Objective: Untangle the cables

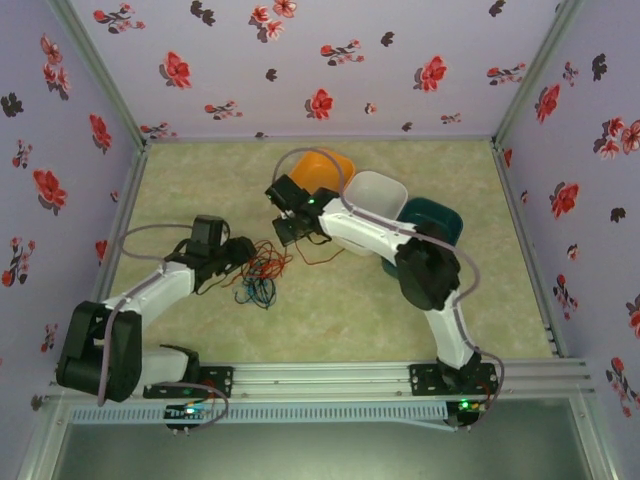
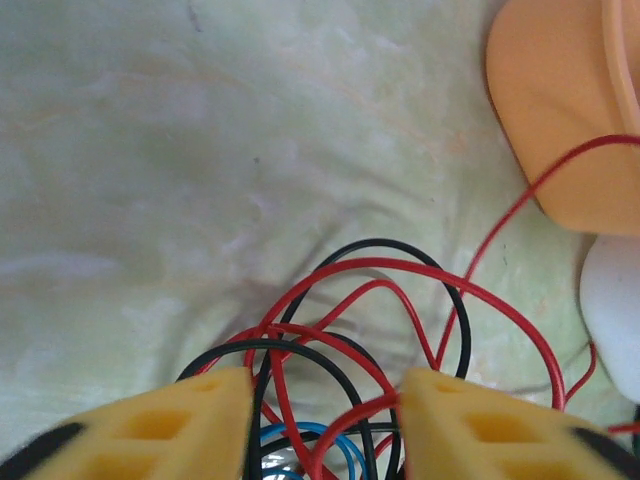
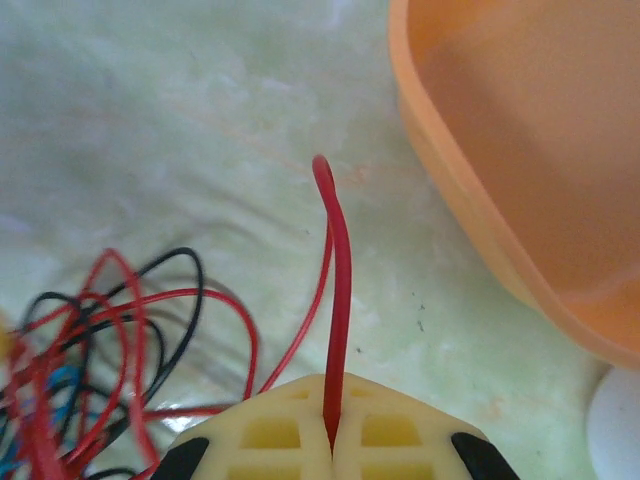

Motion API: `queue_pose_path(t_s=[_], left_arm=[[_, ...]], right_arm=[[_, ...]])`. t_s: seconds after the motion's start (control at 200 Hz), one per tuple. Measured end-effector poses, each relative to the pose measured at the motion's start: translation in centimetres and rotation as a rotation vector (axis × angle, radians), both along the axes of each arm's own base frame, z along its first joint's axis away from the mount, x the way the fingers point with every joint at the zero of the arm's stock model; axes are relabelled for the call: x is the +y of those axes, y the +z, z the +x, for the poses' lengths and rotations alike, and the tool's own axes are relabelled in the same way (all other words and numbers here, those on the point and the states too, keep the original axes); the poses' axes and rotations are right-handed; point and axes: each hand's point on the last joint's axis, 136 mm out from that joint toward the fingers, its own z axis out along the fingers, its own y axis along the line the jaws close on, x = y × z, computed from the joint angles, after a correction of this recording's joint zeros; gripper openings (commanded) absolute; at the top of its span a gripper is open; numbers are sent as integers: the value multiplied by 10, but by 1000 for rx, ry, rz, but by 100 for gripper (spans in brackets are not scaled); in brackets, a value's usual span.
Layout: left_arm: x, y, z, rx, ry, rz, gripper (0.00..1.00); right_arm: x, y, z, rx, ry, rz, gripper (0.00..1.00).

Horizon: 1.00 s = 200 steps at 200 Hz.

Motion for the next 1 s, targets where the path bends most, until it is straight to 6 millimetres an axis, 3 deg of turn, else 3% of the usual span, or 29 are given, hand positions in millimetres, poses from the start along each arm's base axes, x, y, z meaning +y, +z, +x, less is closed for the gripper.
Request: queue_pose_path(t_s=[0.185, 0.795, 1.0], left_arm=[[-2, -3, -1, -4, -5, -8, 0], [-21, -20, -7, 32, -61, 3, 0], [-17, -23, -8, 35, -46, 16, 0]], right_arm=[[-16, 65, -12, -97, -8, 122, 0], [-98, 192, -35, -409, -122, 243, 0], [-121, 220, -37, -498, -164, 234, 0]])
